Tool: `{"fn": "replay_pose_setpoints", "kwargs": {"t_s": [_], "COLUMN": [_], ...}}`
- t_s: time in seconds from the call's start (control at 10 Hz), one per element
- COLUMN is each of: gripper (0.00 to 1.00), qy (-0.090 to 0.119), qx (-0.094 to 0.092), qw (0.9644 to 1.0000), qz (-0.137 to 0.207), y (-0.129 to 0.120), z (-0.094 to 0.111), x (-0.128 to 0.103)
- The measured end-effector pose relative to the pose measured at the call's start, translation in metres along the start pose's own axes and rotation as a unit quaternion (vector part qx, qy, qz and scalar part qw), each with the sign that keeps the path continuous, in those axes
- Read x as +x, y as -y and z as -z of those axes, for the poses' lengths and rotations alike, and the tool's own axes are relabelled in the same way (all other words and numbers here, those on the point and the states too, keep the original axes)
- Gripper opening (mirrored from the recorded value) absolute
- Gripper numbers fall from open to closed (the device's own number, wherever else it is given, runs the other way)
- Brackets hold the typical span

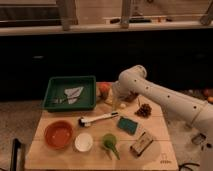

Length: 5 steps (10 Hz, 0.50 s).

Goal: Place brush in red bowl

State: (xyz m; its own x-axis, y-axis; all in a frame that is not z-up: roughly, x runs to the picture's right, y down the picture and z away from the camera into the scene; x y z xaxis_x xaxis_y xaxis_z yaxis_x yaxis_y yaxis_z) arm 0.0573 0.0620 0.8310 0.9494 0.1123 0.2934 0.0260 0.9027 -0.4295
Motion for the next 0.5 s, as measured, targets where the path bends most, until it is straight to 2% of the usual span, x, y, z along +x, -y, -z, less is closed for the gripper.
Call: {"fn": "replay_pose_setpoints", "kwargs": {"t_s": [0.5], "gripper": [0.8], "qy": [0.004], "qx": [-0.031], "qw": [0.9994], "qz": [0.013], "y": [-0.022], "z": [-0.019], "x": [-0.007]}}
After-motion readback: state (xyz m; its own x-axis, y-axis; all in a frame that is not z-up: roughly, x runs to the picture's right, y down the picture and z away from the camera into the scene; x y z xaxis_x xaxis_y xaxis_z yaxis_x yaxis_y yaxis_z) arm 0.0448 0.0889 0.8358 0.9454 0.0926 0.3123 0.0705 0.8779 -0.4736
